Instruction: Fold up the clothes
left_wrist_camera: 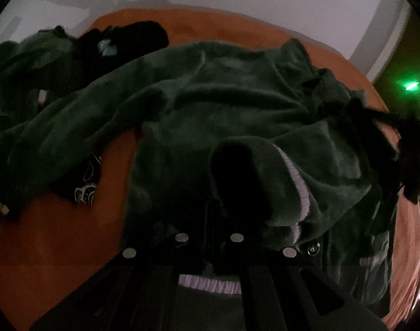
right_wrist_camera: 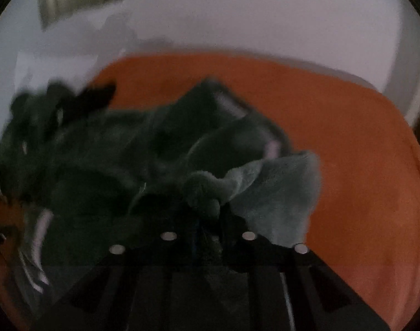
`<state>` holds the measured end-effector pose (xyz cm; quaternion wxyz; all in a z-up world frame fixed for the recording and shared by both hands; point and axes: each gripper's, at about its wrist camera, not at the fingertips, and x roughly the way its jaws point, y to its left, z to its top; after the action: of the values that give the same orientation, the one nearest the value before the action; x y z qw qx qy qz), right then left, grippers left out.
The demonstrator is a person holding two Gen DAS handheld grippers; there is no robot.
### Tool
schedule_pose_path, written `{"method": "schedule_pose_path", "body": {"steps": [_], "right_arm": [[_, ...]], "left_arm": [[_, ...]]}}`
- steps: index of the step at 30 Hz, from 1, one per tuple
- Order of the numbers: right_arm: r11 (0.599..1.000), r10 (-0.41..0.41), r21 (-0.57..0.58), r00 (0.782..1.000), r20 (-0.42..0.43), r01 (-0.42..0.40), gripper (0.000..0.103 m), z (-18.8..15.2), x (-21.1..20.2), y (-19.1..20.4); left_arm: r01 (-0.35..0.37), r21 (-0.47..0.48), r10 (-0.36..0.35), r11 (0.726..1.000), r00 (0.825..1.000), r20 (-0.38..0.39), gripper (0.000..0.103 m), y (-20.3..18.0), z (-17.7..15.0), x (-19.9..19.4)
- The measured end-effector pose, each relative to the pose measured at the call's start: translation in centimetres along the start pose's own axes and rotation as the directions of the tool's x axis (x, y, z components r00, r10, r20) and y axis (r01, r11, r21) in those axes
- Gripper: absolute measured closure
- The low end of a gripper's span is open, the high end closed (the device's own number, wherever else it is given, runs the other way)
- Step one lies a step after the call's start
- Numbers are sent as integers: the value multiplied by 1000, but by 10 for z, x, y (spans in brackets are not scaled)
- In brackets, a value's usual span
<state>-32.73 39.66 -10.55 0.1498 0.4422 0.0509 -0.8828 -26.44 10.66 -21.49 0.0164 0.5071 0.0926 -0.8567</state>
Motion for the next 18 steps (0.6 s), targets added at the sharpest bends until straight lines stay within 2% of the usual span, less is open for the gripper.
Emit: {"method": "schedule_pose_path", "body": {"steps": [1, 2, 3, 5, 8, 10, 12, 13, 14, 15, 17, 18], "right_arm": [[999, -31, -14, 997, -72, 30, 42, -2, 22, 2], [998, -62, -30, 988, -143, 58, 33, -4, 44, 3], [996, -84, -40, 977, -195, 77, 26, -7, 60, 4], [998, -65, -15, 978, -198, 63, 24, -11, 66, -2], [1000, -14, 23, 986, -165, 18, 24, -10, 53, -12], [999, 2, 49, 993, -116, 4, 24, -5, 30, -24], [998, 2, 69, 998, -64, 2, 24, 1, 6, -38], [997, -27, 66, 999, -42, 30, 24, 4, -3, -47], [995, -73, 64, 997, -27, 75, 24, 8, -9, -57], [991, -119, 66, 993, -16, 120, 24, 12, -13, -68], [978, -159, 132, 986, -38, 163, 24, 21, -9, -101], [970, -151, 182, 987, -60, 160, 30, 25, -2, -118]], "left_arm": [[27, -23, -28, 999, 999, -16, 71, 1, 2, 2], [55, -48, -57, 997, 998, -32, 54, 3, 5, 5], [85, -79, -89, 993, 995, -48, 29, 4, 9, 8], [128, -102, -133, 986, 990, -42, 27, 2, 14, 10], [164, -68, -166, 984, 986, -32, 27, -11, 23, 9], [165, -33, -166, 986, 986, -31, 26, -21, 29, 14], [123, 4, -122, 992, 991, -46, 26, -32, 35, 31], [98, 24, -97, 995, 994, -57, 34, -37, 37, 41], [79, 58, -74, 995, 994, -75, 57, -43, 37, 52], [84, 78, -77, 993, 993, -85, 93, -47, 36, 56], [86, 110, -79, 990, 995, -62, 96, -54, 32, 51], [72, 120, -69, 990, 997, -22, 96, -56, 29, 41]]}}
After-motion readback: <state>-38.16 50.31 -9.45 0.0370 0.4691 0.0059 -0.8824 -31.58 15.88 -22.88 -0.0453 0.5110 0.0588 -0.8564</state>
